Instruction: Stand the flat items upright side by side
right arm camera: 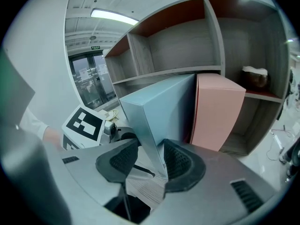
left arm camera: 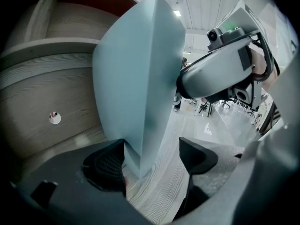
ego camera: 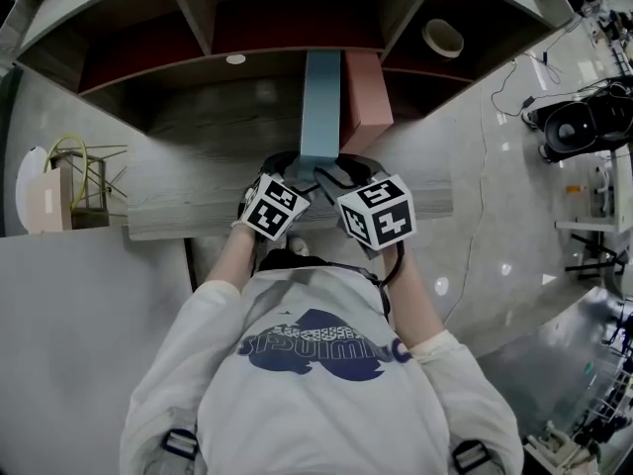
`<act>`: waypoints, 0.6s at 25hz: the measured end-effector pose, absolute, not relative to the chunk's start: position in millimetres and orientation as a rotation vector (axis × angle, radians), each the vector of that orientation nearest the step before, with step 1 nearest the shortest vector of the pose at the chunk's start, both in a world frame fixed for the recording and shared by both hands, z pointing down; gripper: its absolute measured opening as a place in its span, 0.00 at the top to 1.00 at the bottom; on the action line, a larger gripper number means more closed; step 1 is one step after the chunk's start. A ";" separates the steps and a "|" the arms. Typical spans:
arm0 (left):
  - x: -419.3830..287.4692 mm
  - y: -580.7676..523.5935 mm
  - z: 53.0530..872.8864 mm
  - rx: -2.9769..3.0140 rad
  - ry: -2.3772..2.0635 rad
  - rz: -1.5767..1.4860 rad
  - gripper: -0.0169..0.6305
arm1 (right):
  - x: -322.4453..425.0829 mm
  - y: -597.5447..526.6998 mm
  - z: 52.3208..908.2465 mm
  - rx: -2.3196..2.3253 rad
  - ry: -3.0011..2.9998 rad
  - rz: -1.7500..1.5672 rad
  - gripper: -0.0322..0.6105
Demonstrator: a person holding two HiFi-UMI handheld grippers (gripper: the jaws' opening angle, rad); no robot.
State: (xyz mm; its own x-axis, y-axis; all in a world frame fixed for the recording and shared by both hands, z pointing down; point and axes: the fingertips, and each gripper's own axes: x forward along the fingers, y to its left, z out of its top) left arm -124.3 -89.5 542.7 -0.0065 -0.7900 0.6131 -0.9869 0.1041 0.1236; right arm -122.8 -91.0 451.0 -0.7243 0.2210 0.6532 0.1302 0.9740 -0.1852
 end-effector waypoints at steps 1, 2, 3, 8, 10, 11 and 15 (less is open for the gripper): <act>-124.9 -91.7 543.1 1.744 -1.834 0.469 0.39 | -122.9 -92.8 450.8 -0.233 -2.389 0.168 0.68; -125.5 -93.9 542.5 1.758 -1.827 0.469 0.39 | -122.9 -94.5 450.8 -0.221 -2.389 0.172 0.69; -126.1 -95.8 541.6 1.773 -1.818 0.470 0.39 | -123.0 -96.1 450.9 -0.209 -2.387 0.176 0.69; -133.0 -100.1 538.4 1.831 -1.746 0.496 0.39 | -126.4 -102.2 450.3 -0.148 -2.371 0.205 0.69; -135.5 -101.8 537.6 1.859 -1.719 0.504 0.39 | -127.5 -103.8 450.3 -0.123 -2.369 0.218 0.69; -136.0 -101.6 537.5 1.871 -1.704 0.509 0.39 | -127.9 -104.4 450.7 -0.111 -2.368 0.223 0.70; -145.1 -99.3 531.5 1.892 -1.697 0.510 0.39 | -127.9 -105.7 457.0 -0.072 -2.356 0.248 0.70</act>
State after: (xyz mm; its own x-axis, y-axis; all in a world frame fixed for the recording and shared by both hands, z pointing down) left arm -145.1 -99.3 531.5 0.1339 -0.7826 0.6079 -0.9881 -0.0585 0.1423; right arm -127.9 -105.7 457.0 -0.7151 0.1246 0.6878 -0.0211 0.9797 -0.1994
